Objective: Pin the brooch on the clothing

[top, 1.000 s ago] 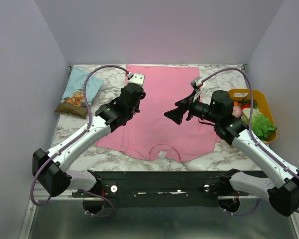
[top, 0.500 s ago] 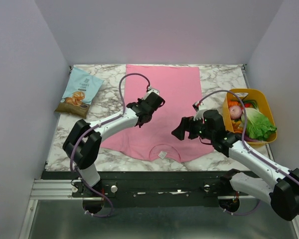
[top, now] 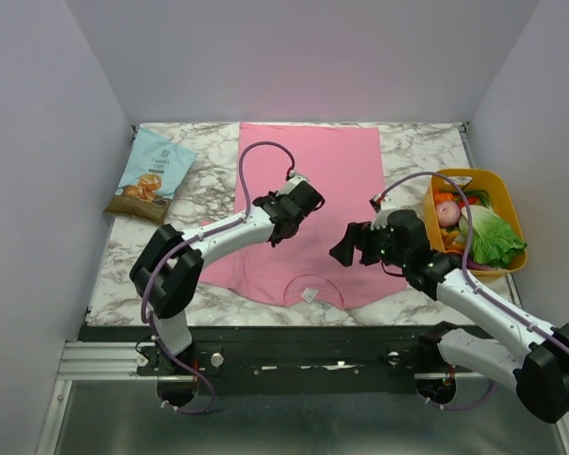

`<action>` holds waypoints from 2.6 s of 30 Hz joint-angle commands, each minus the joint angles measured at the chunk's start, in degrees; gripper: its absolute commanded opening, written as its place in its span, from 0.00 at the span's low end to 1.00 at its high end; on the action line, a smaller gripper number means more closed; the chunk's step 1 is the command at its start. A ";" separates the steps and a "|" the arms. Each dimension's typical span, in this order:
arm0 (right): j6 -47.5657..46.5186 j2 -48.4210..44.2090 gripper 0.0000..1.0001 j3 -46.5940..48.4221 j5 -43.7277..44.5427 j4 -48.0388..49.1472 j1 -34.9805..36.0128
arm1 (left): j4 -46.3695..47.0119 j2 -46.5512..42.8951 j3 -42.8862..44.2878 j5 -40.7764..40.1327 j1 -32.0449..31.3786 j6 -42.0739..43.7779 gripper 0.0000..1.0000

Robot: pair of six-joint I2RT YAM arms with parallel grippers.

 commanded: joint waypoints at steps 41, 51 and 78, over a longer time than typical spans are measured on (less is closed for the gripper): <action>0.80 0.73 1.00 0.64 8.19 -7.99 -1.56 | -21.36 21.00 13.22 -11.95 -2.19 -17.70 0.00; 1.76 -1.03 1.00 1.26 10.57 -10.81 -3.93 | -21.45 24.34 14.18 -11.95 -2.45 -17.00 0.00; 2.82 -4.36 1.00 1.35 12.59 -12.66 -5.95 | -17.33 21.54 17.00 -7.48 -6.68 -14.10 0.00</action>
